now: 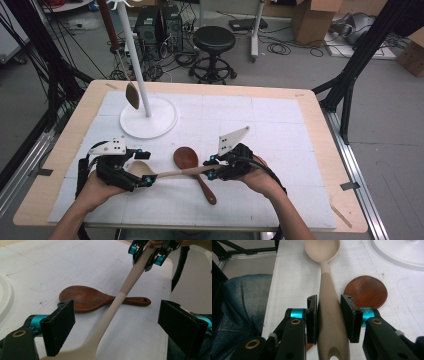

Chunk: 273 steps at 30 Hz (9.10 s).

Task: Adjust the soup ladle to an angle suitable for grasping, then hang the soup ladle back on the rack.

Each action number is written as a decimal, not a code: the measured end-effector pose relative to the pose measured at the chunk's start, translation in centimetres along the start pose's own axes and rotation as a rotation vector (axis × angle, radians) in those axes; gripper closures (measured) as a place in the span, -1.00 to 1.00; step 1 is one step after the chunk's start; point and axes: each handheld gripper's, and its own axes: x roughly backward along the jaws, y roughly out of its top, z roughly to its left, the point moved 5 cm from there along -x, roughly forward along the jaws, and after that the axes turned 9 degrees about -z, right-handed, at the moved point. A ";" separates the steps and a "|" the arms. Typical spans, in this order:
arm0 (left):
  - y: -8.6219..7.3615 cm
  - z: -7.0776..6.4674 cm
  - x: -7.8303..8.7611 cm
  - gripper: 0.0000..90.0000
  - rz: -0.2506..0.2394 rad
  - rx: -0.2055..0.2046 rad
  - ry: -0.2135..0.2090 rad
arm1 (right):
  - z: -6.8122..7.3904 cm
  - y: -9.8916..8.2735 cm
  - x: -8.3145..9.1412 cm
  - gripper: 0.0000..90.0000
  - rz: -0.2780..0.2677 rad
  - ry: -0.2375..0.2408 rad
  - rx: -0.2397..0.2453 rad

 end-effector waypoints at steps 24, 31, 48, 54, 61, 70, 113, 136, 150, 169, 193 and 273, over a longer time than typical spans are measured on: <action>-0.9 0.0 -3.4 -0.15 0.091 -0.011 -0.050 | 0.2 3.4 -0.3 0.52 -0.034 0.009 0.049; -1.0 0.0 -4.4 0.07 0.119 -0.018 -0.056 | 0.3 3.8 -0.4 0.52 -0.034 0.009 0.057; -0.8 -0.1 -5.2 0.49 0.126 -0.074 -0.059 | 0.1 3.9 -0.5 0.49 -0.049 0.010 0.008; -0.8 -0.3 -5.1 0.56 0.135 -0.085 -0.068 | -0.5 2.9 -0.5 0.31 -0.061 -0.019 -0.053; -0.7 -0.2 -4.9 0.61 0.124 -0.083 -0.068 | -1.2 2.2 -0.3 0.06 -0.059 -0.068 -0.126; -0.3 -0.2 -4.7 0.65 0.093 -0.069 -0.072 | -1.4 2.1 -0.4 0.02 -0.082 -0.094 -0.145; 3.0 -1.2 -5.1 0.64 -0.017 0.020 -0.201 | -0.2 9.2 -0.3 0.51 -0.266 0.026 -0.094; 4.3 -1.7 -4.9 0.69 -0.064 -0.033 -0.140 | -0.1 10.2 -0.5 0.62 -0.319 -0.006 -0.125; 5.0 -1.7 -4.3 0.68 -0.117 -0.039 -0.168 | 0.0 10.5 -0.1 0.66 -0.356 0.040 -0.096; 6.2 -2.1 -3.6 0.71 -0.168 -0.044 -0.176 | 0.0 11.2 -0.2 0.60 -0.382 0.065 -0.089; 6.6 -0.7 -2.3 0.72 -0.159 -0.041 -0.091 | -1.6 4.9 2.8 -0.24 -0.329 -0.166 -0.180; 17.3 7.3 5.0 0.72 -0.213 -0.045 0.034 | -2.2 -10.5 9.4 -0.75 -0.237 -0.529 -0.388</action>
